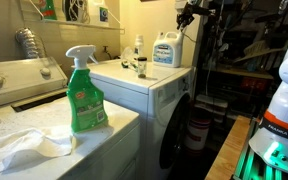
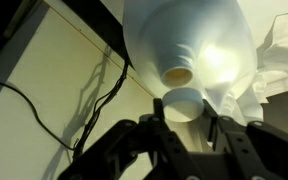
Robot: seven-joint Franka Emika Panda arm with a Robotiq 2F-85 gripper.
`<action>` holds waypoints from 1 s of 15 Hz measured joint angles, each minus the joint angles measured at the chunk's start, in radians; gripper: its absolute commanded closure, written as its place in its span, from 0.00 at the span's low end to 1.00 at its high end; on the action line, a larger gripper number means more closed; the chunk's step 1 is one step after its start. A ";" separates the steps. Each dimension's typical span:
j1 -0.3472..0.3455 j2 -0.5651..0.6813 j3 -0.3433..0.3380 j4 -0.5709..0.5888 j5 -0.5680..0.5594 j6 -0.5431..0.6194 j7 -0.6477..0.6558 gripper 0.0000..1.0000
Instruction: Remove the lid on the container on the far right of the right washing machine and place it on the table
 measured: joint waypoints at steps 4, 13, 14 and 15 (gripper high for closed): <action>0.003 -0.032 0.012 0.014 -0.005 -0.001 -0.021 0.87; 0.073 -0.157 0.085 -0.123 0.008 -0.033 -0.129 0.87; 0.086 -0.170 0.092 -0.150 0.008 -0.033 -0.138 0.87; 0.098 -0.180 0.099 -0.177 0.010 -0.033 -0.144 0.87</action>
